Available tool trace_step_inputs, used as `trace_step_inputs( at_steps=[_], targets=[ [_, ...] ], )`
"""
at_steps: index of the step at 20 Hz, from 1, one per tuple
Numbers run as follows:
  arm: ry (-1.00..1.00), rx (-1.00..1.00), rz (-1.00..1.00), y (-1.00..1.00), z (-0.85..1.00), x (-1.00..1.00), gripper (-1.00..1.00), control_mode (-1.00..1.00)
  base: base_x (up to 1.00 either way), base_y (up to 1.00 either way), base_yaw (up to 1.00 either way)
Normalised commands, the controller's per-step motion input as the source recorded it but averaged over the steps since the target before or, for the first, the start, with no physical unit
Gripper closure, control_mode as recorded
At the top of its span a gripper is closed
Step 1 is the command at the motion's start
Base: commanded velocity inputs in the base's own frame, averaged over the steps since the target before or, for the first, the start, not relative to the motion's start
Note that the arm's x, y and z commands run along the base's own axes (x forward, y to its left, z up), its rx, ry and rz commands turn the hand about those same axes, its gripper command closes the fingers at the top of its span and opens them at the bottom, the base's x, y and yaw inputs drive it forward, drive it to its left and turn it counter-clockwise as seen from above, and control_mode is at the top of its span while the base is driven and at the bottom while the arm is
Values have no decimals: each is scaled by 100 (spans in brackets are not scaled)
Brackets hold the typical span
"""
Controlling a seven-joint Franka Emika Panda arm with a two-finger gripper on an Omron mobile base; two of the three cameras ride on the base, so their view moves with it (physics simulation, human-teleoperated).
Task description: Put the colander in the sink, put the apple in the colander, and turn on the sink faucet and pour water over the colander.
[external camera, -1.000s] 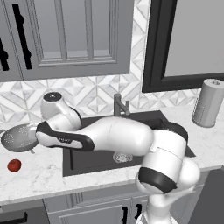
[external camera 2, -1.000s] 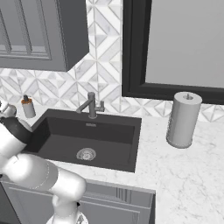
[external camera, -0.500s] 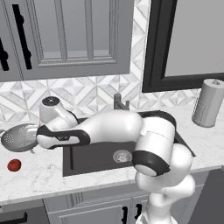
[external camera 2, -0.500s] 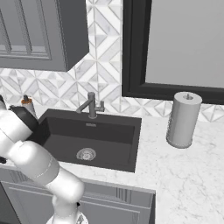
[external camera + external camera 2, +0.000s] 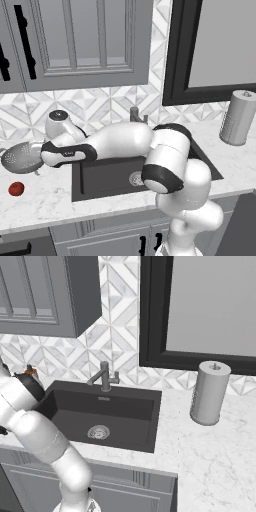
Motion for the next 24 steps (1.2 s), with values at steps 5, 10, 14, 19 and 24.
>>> trace_step_inputs(
  at_steps=[5, 10, 14, 19, 24],
  targets=[
    [0, 0, 0, 28, -20, 28, -100, -100, 0, 0, 0],
    [0, 0, 0, 18, -12, 20, -100, -100, 0, 0, 0],
    [0, 0, 0, 7, 0, 13, -100, -100, 0, 0, 0],
    [1, 0, 0, 5, -10, 8, -100, -100, 0, 0, 0],
    [0, 0, 0, 0, -30, 8, -100, -100, 0, 0, 0]
  ],
)
